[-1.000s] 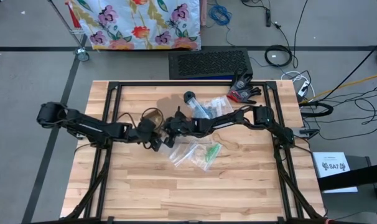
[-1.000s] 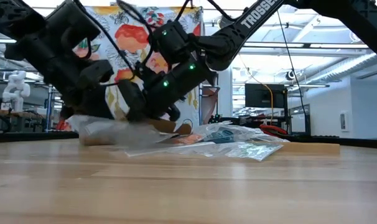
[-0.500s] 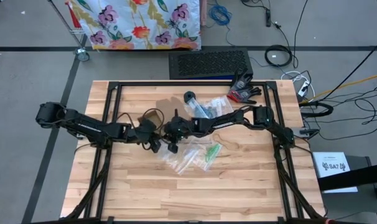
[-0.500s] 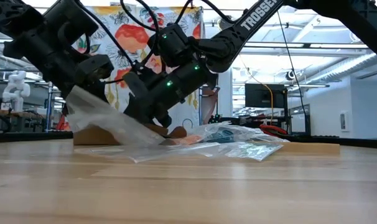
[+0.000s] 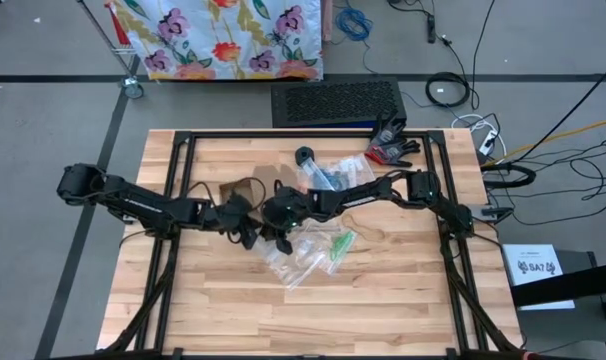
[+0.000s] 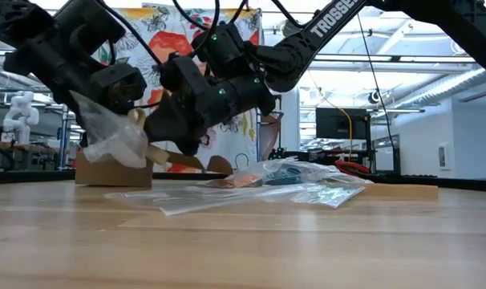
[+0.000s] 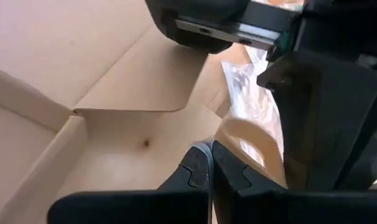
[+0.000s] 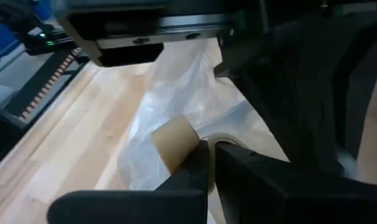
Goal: Sort rubber bands
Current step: Put the brown rubber band into the transparent zip bag
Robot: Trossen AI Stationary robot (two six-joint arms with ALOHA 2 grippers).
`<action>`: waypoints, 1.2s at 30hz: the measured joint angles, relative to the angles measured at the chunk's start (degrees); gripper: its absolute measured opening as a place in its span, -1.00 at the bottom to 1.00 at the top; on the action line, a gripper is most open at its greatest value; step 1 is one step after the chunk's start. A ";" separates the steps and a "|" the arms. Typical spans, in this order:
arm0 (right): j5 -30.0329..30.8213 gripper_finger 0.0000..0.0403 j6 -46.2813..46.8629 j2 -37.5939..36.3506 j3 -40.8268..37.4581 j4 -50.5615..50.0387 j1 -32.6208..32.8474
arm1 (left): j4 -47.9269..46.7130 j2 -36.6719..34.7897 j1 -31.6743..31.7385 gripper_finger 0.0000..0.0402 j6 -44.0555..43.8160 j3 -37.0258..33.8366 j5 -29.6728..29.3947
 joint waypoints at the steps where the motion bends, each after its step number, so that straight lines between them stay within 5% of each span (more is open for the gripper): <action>1: -0.47 -1.00 0.02 0.00 0.00 0.14 -0.02 | -0.01 0.00 -0.30 -1.00 0.14 0.00 -0.02; 13: -9.56 -1.00 1.06 -0.47 0.42 -20.27 -0.22 | 11.10 -0.24 -1.60 -1.00 8.74 -0.02 0.24; 28: 25.33 -1.00 -4.68 -9.54 -0.15 -36.22 1.02 | 12.39 -0.37 -3.91 -1.00 8.50 -0.08 1.14; 36: 29.79 -1.00 -11.82 -15.63 -0.11 -28.98 5.25 | 16.22 -0.39 -3.92 -1.00 8.56 -0.05 -1.31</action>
